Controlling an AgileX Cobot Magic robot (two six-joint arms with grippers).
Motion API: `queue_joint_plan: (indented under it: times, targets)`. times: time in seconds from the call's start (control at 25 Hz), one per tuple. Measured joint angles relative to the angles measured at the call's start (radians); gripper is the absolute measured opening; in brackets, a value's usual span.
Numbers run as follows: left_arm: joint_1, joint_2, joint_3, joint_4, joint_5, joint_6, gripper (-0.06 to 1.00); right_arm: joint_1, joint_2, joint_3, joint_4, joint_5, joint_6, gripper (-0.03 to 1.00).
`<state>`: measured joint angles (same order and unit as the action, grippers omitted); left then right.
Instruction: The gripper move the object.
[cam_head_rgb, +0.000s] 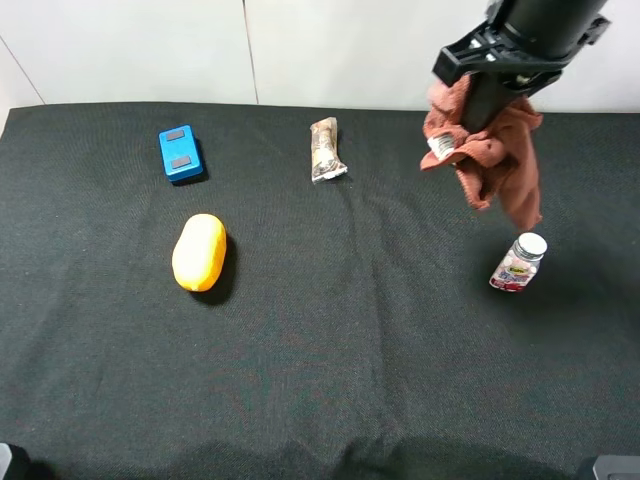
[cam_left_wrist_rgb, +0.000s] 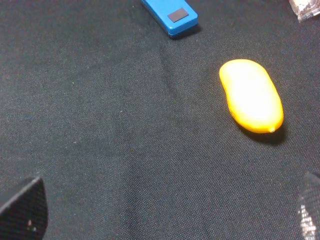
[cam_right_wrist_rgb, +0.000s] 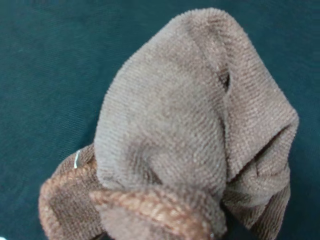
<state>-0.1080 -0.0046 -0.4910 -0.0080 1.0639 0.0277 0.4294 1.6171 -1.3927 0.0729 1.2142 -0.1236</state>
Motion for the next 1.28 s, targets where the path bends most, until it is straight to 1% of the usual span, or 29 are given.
queue_joint_plan:
  times: [0.28,0.76,1.04,1.28]
  targets:
    - [0.000,0.000,0.000,0.000,0.000,0.000,1.00,-0.092,0.000,-0.054,0.000,0.001,0.027,0.08]
    - [0.000,0.000,0.000,0.000,0.000,0.000,1.00,-0.240,0.000,-0.056,0.000,-0.017,0.052,0.08]
    - [0.000,0.000,0.000,0.000,0.000,0.000,1.00,-0.304,0.030,-0.056,0.000,-0.038,0.055,0.08]
    - [0.000,0.000,0.000,0.000,0.000,0.000,1.00,-0.348,0.069,-0.056,0.000,-0.077,0.056,0.08]
